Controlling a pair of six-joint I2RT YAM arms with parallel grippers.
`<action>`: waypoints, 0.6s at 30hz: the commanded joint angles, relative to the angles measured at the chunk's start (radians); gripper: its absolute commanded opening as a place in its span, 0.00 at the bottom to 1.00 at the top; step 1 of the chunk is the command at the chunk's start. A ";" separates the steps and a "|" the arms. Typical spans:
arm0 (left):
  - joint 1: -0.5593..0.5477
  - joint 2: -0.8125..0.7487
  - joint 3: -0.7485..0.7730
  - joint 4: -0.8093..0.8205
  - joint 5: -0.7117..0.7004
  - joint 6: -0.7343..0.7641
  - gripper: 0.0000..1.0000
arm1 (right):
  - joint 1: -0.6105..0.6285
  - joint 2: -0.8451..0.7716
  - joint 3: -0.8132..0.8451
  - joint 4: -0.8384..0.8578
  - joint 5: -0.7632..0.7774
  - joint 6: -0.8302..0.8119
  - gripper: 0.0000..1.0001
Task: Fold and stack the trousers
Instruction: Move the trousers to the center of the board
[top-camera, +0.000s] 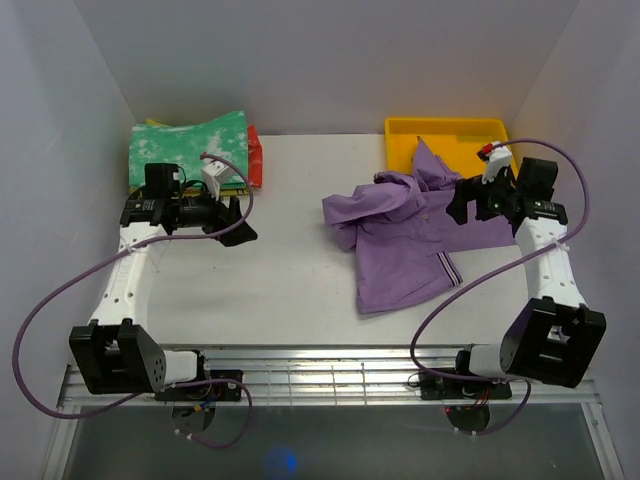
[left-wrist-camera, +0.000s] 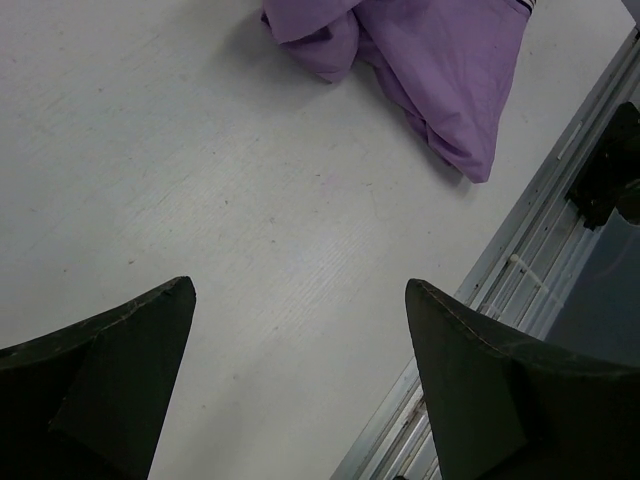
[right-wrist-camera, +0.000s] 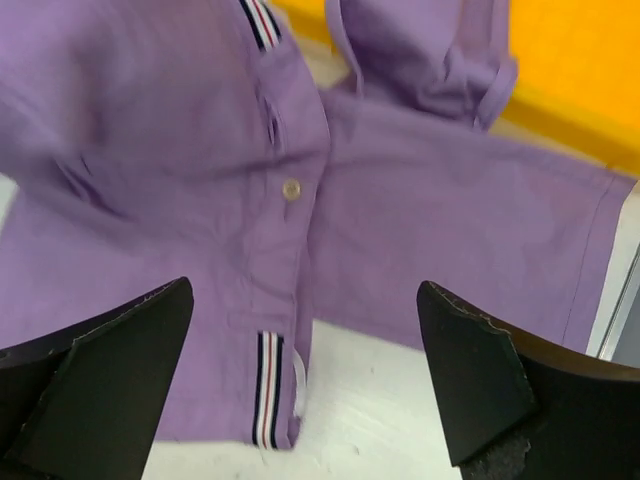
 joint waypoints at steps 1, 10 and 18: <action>-0.103 0.027 0.044 0.053 -0.027 -0.031 0.97 | -0.067 0.036 -0.086 -0.182 0.014 -0.231 0.98; -0.254 0.185 0.072 0.268 -0.058 -0.186 0.98 | -0.146 0.212 -0.100 -0.240 -0.107 -0.305 0.98; -0.319 0.277 0.179 0.374 -0.050 -0.300 0.98 | -0.135 0.329 -0.152 -0.233 -0.145 -0.272 0.93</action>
